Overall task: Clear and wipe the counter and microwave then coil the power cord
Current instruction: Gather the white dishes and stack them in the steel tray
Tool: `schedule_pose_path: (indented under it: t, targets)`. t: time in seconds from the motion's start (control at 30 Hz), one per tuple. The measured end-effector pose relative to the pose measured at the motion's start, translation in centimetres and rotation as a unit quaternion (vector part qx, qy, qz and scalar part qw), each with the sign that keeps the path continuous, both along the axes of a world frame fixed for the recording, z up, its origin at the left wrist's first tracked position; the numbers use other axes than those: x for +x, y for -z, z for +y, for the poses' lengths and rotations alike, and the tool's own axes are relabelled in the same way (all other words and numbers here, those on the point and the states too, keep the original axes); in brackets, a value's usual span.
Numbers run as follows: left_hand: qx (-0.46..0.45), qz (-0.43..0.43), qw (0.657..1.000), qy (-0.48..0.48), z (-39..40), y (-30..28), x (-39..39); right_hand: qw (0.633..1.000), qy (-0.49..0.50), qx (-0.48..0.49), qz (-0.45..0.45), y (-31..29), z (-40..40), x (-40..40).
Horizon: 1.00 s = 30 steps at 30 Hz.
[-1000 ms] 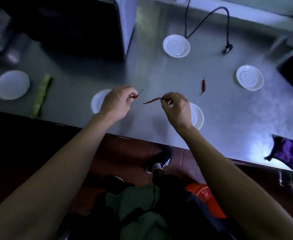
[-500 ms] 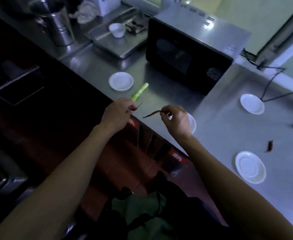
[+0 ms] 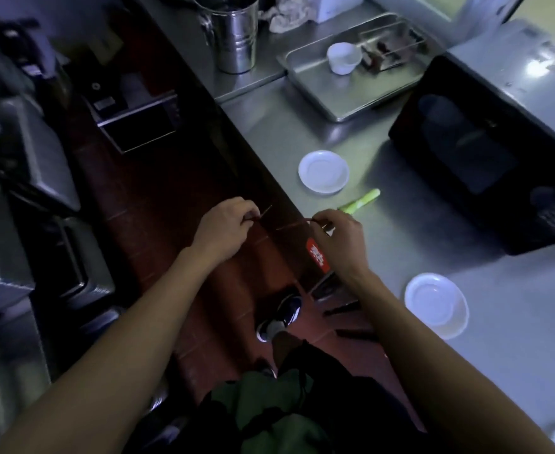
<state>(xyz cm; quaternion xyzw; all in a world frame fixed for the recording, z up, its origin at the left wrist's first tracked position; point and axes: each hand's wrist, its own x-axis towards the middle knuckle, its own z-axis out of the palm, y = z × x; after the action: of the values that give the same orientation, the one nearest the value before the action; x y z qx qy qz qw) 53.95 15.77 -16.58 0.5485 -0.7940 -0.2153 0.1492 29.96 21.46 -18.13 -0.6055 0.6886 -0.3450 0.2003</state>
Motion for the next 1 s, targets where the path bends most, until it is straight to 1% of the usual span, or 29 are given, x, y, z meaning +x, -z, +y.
schedule_pose_path:
  t: [0.23, 0.43, 0.7, 0.87, 1.0]
  targets:
    - [0.034, -0.036, 0.998, 0.03, -10.5, 0.4, -2.9, 0.995, 0.049, 0.039, -0.073, 1.6, -10.4, -2.5]
    - [0.027, -0.034, 0.998, 0.054, -18.6, -0.4, -6.9, 0.987, 0.099, 0.02, -0.127, 0.9, -17.0, -6.1]
    - [0.011, -0.027, 0.995, 0.092, -26.0, -1.1, -11.6, 0.985, 0.148, 0.013, -0.09, -0.3, -21.8, -10.5]
    - [0.017, -0.012, 0.994, 0.112, -30.4, -1.0, -14.2, 0.981, 0.173, 0.005, -0.085, -0.4, -24.5, -11.7]
    - [0.011, 0.006, 0.989, 0.148, -34.4, -0.3, -15.7, 0.978, 0.191, 0.004, -0.085, -0.1, -27.1, -11.8]
